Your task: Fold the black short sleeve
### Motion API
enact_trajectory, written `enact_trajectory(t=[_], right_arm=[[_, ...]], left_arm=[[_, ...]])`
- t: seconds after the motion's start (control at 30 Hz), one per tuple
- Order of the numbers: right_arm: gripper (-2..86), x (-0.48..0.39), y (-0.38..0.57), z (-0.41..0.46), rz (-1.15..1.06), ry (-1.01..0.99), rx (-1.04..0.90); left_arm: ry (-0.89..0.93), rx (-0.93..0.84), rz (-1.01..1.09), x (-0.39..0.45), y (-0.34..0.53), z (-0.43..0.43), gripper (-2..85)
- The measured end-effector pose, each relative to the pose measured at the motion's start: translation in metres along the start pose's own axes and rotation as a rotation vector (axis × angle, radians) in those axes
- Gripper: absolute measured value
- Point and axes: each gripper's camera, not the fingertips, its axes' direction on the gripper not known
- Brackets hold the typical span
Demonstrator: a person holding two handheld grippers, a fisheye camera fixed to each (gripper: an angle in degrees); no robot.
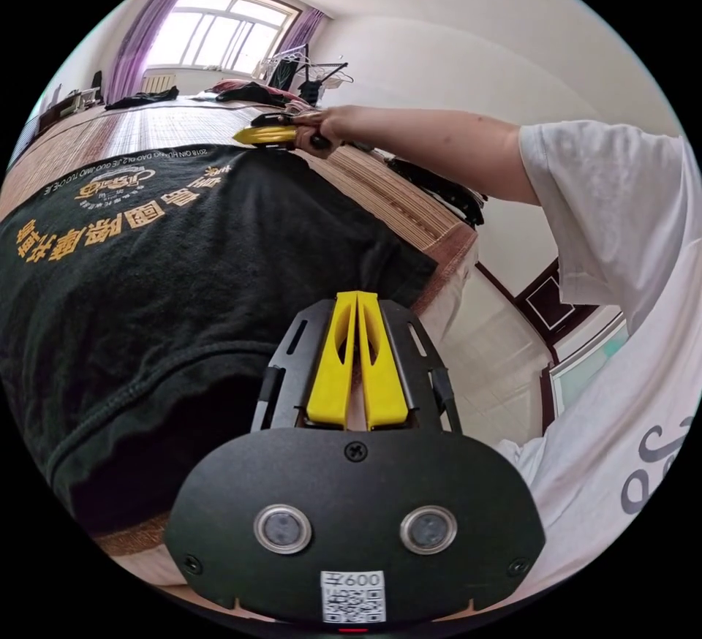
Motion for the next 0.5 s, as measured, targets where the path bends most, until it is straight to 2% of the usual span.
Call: enact_trajectory(t=[0.07,0.13,0.2,0.27,0.33,0.37,0.4,0.5], right_arm=[[-0.9,-0.023,0.014,-0.010,-0.119,0.201,0.078],[-0.8,-0.042,0.026,0.007,-0.262,0.189,-0.007],[-0.8,-0.057,0.044,0.036,-0.404,0.064,-0.162],[-0.8,-0.055,0.066,0.096,-0.433,-0.066,-0.519],[-0.8,-0.042,0.081,0.130,-0.417,0.017,-0.669],[-0.8,-0.034,0.084,0.140,-0.422,0.138,-0.661],[-0.8,-0.030,0.083,0.142,-0.427,0.149,-0.661],[-0.8,0.003,0.057,0.135,-0.259,0.045,-0.547]], left_arm=[[0.000,0.002,0.004,-0.008,0.004,-0.008,0.0],[-0.001,0.007,0.007,-0.012,0.007,-0.014,0.0],[-0.007,0.014,0.014,-0.016,0.011,-0.019,0.0],[-0.011,0.016,0.020,-0.022,0.014,-0.026,0.0],[-0.003,0.016,0.014,-0.027,0.016,-0.030,0.0],[0.001,0.016,0.012,-0.030,0.017,-0.033,0.0],[0.001,0.016,0.011,-0.032,0.017,-0.034,0.0],[-0.017,0.016,0.021,-0.034,0.020,-0.039,0.1]])
